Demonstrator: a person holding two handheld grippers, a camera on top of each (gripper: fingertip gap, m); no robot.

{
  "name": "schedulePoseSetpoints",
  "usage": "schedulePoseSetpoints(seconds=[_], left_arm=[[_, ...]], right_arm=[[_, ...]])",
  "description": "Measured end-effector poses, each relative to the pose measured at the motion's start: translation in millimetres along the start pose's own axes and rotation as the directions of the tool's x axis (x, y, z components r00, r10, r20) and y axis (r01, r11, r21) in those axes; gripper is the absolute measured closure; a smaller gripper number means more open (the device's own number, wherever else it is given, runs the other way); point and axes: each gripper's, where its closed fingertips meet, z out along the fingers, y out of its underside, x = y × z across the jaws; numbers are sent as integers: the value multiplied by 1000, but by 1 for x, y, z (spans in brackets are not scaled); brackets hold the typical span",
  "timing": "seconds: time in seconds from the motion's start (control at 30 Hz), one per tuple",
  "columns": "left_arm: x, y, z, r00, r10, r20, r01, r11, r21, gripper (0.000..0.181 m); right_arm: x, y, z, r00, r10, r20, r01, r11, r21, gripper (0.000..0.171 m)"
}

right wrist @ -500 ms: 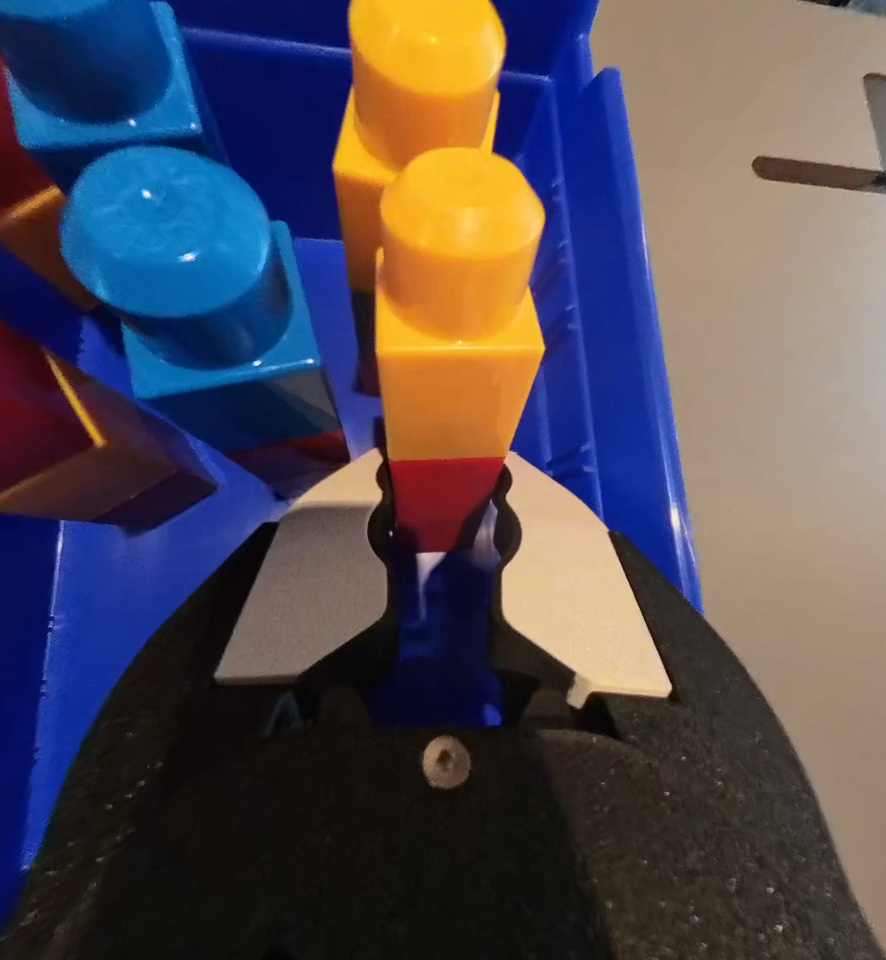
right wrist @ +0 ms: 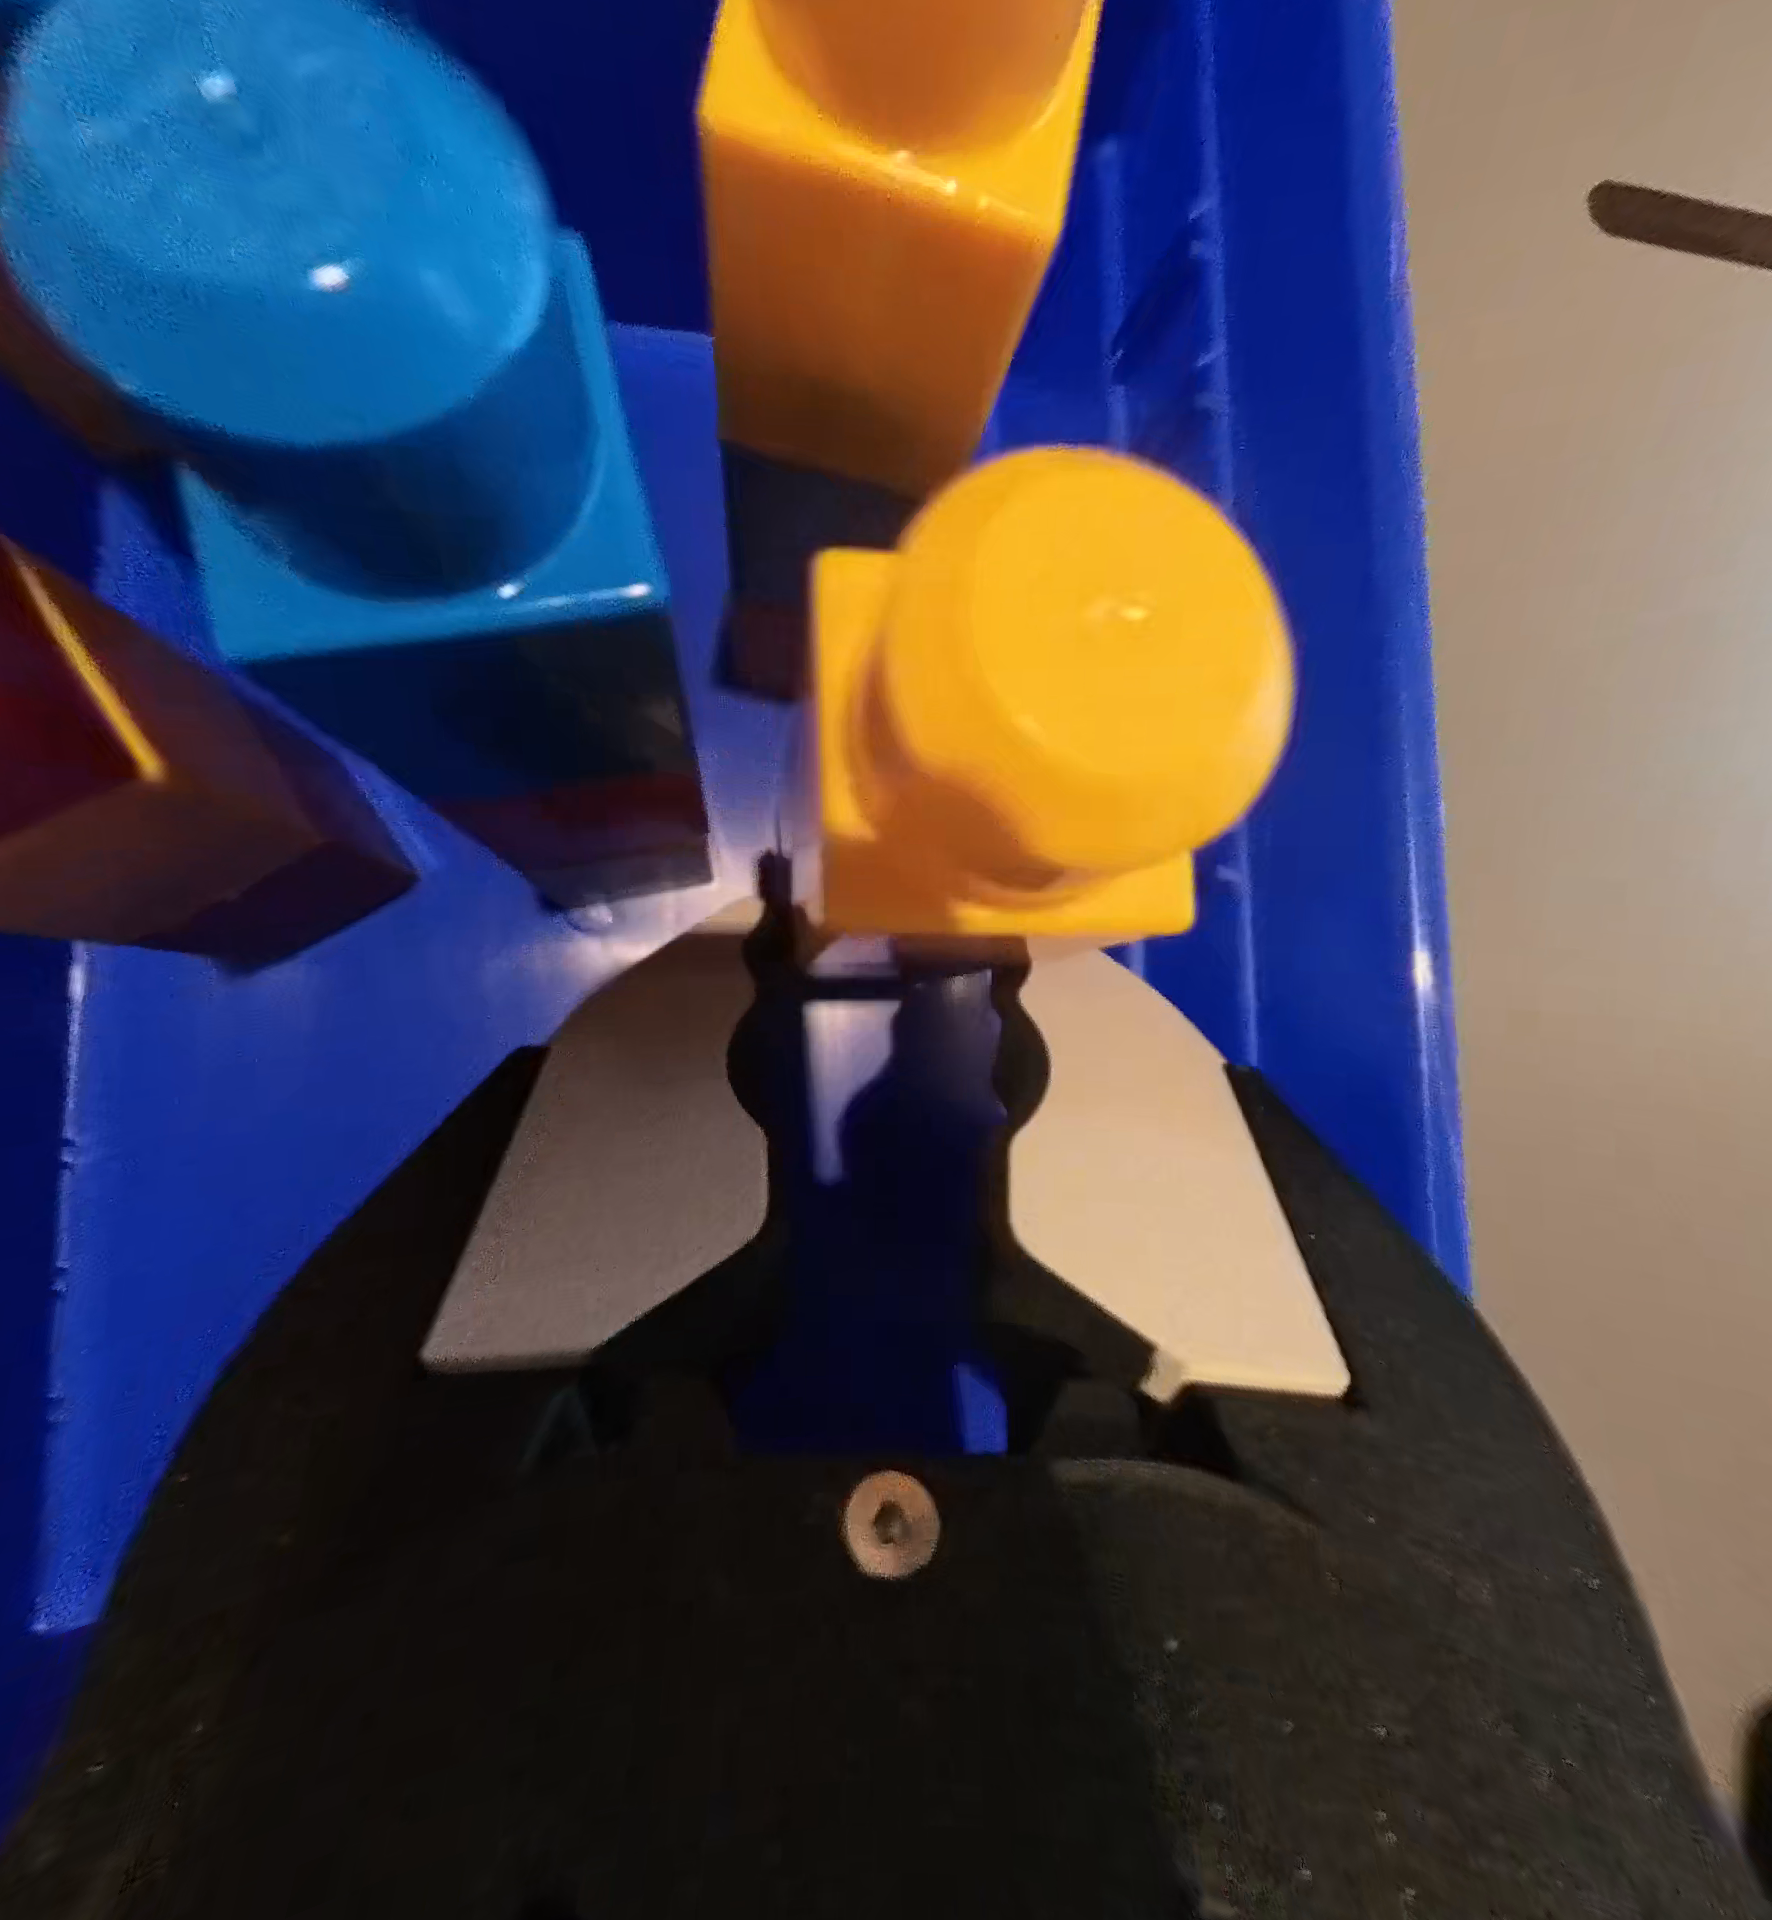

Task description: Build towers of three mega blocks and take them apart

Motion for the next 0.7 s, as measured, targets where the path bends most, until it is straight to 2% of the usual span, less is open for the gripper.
schedulePoseSetpoints(seconds=[0.1,0.23,0.3,0.33,0.37,0.43,0.5,0.53,0.6,0.7], left_arm=[[0,0,0,1000,1,-1,-1,1000,0,171],[0,0,0,1000,5,1,-5,1000,1,171],[0,0,0,1000,9,5,-9,1000,2,171],[0,0,0,1000,11,6,-11,1000,2,171],[0,0,0,1000,11,5,-11,1000,2,171],[0,0,0,1000,5,1,-5,1000,1,171],[-1,0,1,1000,-4,-3,4,1000,-1,171],[-1,0,1,1000,-6,-3,6,1000,-1,171],[-2,0,0,1000,-5,5,5,1000,-1,170],[-6,0,0,999,-5,46,5,1000,-3,165]], right_arm=[[7,-1,-14,994,-73,-81,74,997,4,125],[14,-3,-42,993,-57,-100,64,996,68,121],[13,-12,-70,995,-27,-92,44,982,186,117],[0,-26,-91,999,-35,-36,45,953,299,117],[-24,-44,-119,995,-78,68,39,892,450,115],[-87,-78,-193,931,-262,256,-10,681,732,112],[-145,-93,-252,849,-436,300,-51,497,866,109],[-173,-96,-267,811,-498,307,-59,452,890,106],[-230,-99,-270,735,-594,328,-45,440,897,92],[-303,-99,-234,652,-656,380,-20,487,873,79]])
